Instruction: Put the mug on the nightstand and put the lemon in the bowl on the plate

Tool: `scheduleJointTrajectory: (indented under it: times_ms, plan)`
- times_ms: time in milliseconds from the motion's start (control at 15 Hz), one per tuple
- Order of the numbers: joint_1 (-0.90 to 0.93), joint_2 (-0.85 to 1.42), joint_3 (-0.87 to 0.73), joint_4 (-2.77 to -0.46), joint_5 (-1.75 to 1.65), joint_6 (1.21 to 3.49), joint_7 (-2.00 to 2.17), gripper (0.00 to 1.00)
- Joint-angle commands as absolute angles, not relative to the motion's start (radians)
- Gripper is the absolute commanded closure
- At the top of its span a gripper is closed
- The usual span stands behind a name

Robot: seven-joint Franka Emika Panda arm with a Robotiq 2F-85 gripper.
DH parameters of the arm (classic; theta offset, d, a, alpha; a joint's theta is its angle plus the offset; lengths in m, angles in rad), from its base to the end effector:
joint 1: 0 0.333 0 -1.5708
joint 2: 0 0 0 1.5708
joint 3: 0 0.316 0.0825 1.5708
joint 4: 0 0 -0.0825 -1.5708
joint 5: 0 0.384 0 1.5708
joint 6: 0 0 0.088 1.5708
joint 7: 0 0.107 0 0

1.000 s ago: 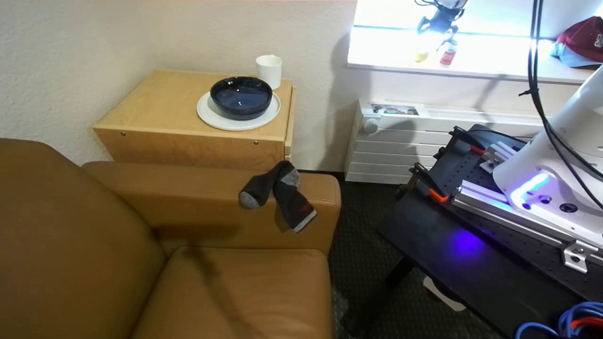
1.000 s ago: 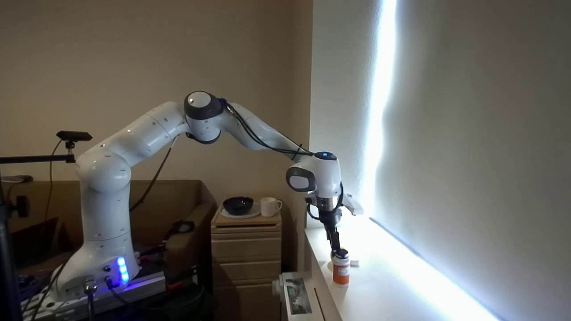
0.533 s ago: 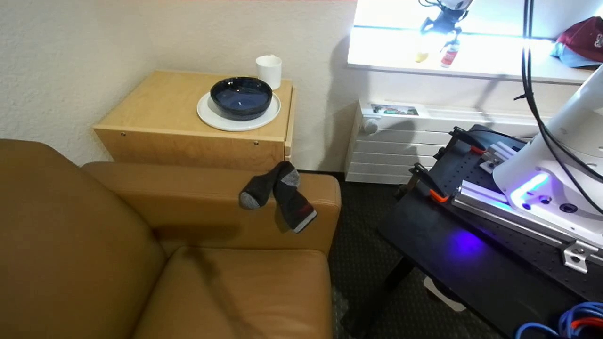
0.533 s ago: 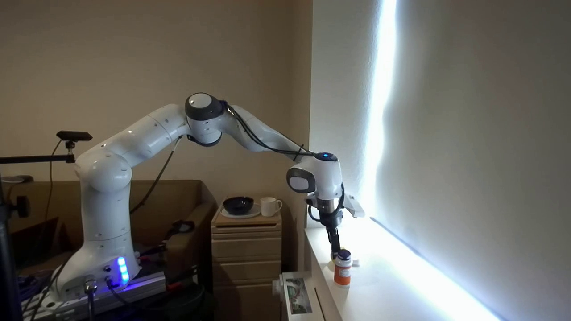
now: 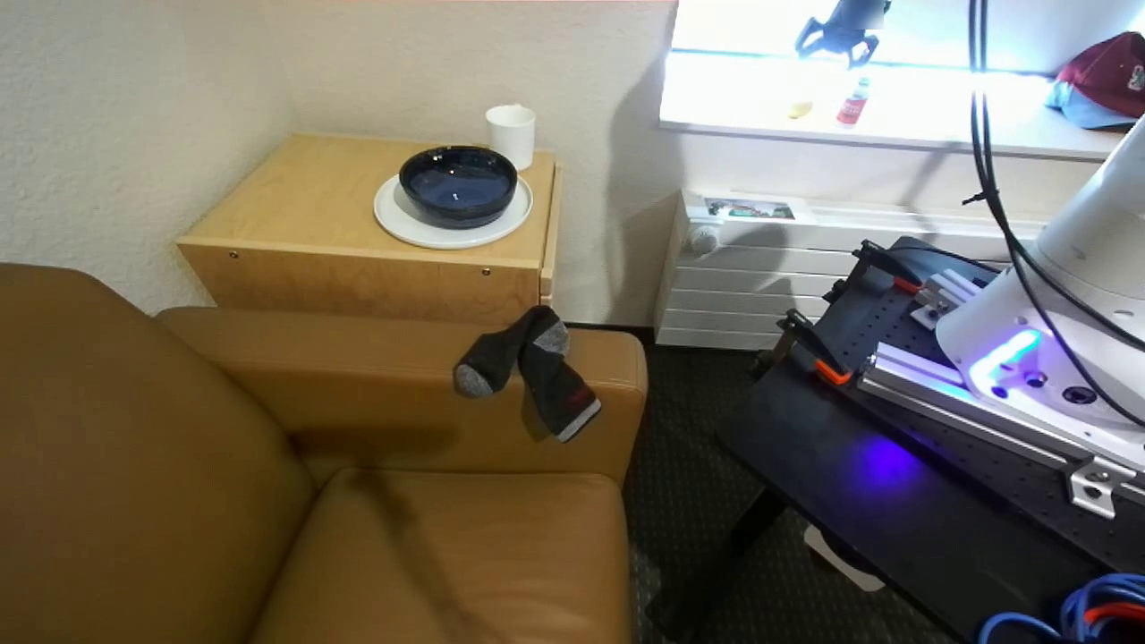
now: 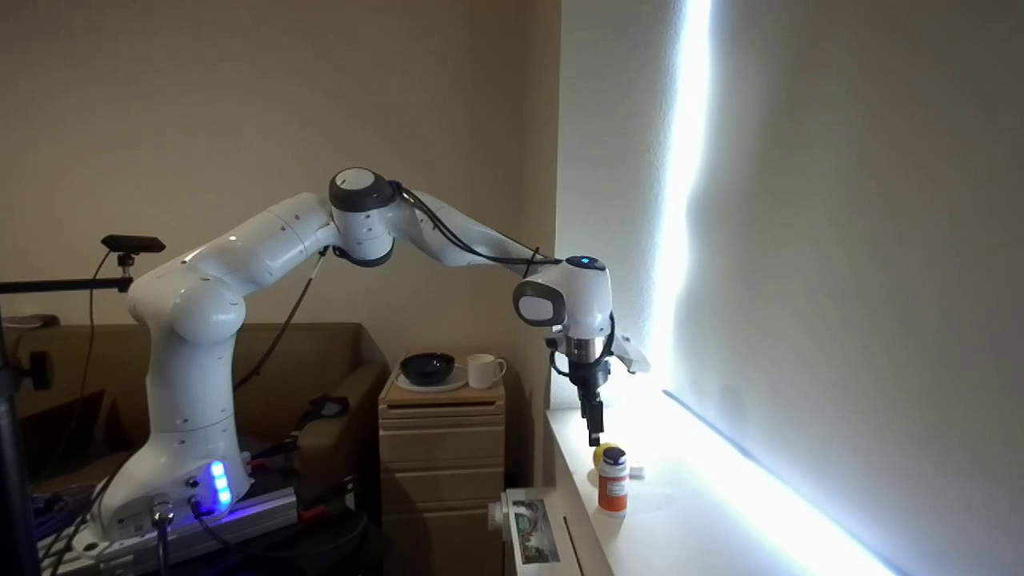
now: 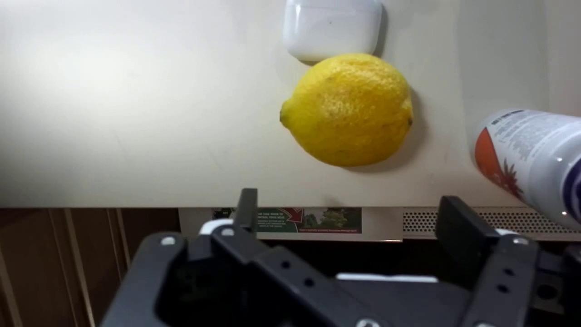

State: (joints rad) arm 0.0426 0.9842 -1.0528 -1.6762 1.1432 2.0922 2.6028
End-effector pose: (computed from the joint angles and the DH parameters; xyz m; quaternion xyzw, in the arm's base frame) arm 0.4763 -0.4792 0.2327 0.4189 0.9043 0.0346 0.0744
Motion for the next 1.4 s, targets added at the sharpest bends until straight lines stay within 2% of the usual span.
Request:
scheduleJointTrajectory:
  times_ms: [0,267,400,1333]
  plan:
    - [0.161,1.133,-1.227,-1.680,1.225,2.028,2.603,0.00]
    - [0.174,1.252,-1.291,-1.613,1.235,1.977,2.603,0.00]
    - [0.181,1.202,-1.260,-1.645,1.209,2.014,2.603,0.00]
    - [0.100,1.272,-1.247,-1.561,1.369,1.953,2.603,0.00]
